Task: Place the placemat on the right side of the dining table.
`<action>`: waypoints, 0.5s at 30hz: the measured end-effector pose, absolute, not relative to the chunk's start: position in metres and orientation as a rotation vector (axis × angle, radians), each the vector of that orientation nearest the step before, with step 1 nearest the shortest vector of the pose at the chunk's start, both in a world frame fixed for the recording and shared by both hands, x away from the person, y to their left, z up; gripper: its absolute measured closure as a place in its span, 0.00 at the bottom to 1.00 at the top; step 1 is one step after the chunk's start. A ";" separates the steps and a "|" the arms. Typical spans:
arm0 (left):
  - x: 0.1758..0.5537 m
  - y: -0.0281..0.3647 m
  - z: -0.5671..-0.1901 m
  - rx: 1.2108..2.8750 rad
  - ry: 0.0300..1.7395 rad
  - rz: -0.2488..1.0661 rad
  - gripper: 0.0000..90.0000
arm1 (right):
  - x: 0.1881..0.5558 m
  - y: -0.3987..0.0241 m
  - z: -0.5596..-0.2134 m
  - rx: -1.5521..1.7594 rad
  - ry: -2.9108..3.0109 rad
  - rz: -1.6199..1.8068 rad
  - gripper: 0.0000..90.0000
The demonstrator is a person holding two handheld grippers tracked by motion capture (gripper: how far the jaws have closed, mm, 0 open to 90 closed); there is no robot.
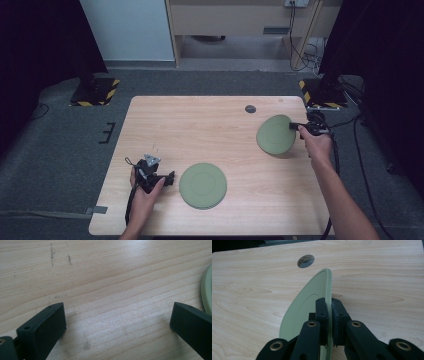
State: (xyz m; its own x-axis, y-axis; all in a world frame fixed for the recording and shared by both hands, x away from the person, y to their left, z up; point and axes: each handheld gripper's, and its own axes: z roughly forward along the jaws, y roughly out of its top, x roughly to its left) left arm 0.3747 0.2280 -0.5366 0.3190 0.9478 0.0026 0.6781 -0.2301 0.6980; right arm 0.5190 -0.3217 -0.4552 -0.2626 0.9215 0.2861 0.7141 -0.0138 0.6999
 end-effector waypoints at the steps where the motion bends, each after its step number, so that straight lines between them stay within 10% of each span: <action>1: 0.375 0.228 -0.537 1.993 1.430 0.585 0.00 | 0.519 -0.323 -0.456 1.727 2.000 1.141 0.95; 15: 0.374 0.228 -0.537 1.993 1.430 0.585 0.00 | 0.516 -0.334 -0.476 1.771 1.980 1.115 0.95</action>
State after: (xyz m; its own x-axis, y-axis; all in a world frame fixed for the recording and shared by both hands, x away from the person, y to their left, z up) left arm 0.3745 0.2281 -0.5366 0.3192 0.9477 0.0030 0.6782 -0.2307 0.6978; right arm 0.5159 -0.3338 -0.4759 -0.2233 0.9305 0.2904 0.7310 -0.0373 0.6814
